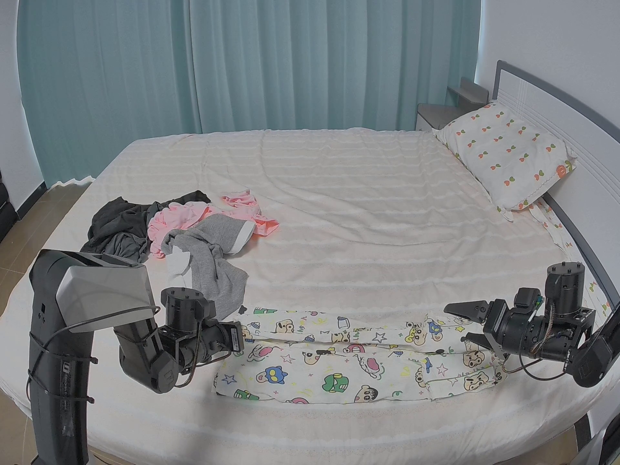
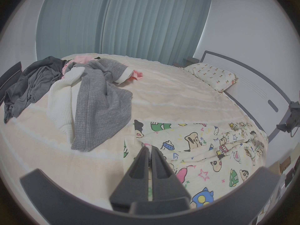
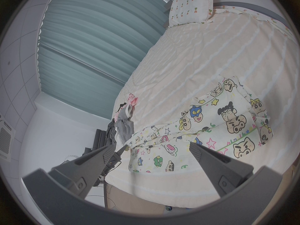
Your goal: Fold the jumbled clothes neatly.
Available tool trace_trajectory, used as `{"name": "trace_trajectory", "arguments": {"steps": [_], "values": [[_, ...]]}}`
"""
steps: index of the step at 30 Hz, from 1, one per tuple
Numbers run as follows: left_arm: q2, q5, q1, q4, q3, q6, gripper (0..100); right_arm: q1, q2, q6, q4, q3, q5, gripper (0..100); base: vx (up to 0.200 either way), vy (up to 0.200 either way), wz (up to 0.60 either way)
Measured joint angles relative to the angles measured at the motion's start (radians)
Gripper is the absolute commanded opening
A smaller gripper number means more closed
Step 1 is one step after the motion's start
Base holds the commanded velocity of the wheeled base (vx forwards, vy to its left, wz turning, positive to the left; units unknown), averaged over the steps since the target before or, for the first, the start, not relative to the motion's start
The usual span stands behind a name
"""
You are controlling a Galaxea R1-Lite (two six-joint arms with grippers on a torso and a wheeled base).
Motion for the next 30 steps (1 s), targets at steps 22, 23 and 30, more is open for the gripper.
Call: {"name": "trace_trajectory", "arguments": {"steps": [22,23,30], "values": [[0.054,0.0,0.01,0.019,0.011,0.043,100,0.009,-0.001,-0.001,0.0,0.007,0.0,100,0.0,0.0,0.0],[0.05,0.0,0.012,0.02,0.021,0.042,100,0.009,-0.001,-0.002,0.0,0.007,0.0,100,0.0,0.0,0.0],[-0.019,-0.007,0.032,0.1,0.064,0.02,100,0.009,-0.001,-0.002,0.0,0.008,-0.001,100,0.0,0.0,0.0]]}}
